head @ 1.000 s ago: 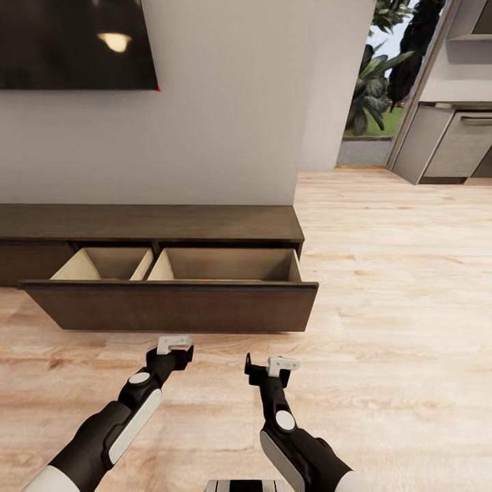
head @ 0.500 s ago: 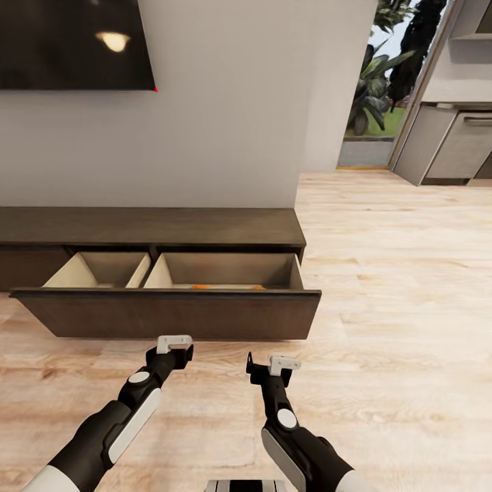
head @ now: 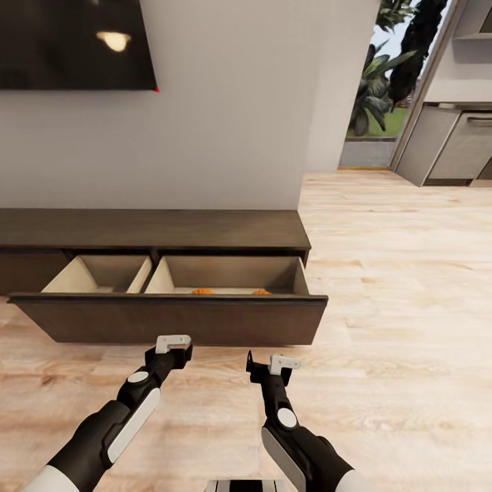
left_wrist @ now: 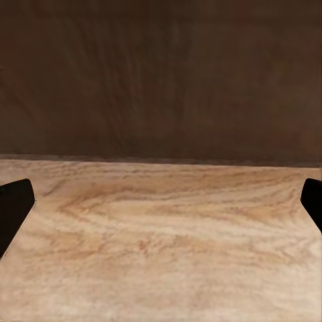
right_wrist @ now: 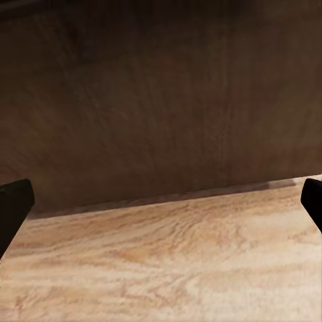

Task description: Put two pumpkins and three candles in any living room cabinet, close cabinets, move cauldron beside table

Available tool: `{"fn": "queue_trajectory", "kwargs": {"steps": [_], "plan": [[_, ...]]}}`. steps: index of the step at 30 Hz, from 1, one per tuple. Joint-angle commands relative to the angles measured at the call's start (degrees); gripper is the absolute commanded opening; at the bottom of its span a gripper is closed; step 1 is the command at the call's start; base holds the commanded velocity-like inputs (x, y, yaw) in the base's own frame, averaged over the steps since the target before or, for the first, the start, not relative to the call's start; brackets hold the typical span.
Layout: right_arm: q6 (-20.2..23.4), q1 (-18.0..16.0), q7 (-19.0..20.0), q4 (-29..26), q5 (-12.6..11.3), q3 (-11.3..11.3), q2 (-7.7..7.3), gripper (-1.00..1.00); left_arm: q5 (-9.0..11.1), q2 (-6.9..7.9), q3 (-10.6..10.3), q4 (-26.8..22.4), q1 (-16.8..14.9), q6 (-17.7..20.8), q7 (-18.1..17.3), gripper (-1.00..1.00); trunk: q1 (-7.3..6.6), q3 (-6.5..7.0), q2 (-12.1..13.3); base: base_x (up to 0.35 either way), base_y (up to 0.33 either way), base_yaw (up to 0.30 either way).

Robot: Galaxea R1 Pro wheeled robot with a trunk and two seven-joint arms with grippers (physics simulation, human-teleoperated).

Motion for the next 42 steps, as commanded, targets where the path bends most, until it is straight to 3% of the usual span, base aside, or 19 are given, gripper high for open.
{"fn": "queue_trajectory", "kwargs": {"steps": [1, 42], "plan": [[-0.41, -0.08, -0.27, -0.02, -0.58, 0.31, -0.06, 1.00, 0.54, 0.09, -0.22, -0.09, -0.04, 0.11, 0.55, 1.00, 0.00, -0.05, -0.02, 0.074, 0.057, 0.000], [-0.43, -0.08, -0.19, -0.02, -0.25, 0.38, 0.00, 1.00, 0.61, 0.04, -0.12, -0.10, -0.05, 0.20, 0.46, 1.00, 0.00, -0.05, -0.02, 0.116, 0.068, 0.000]]}}
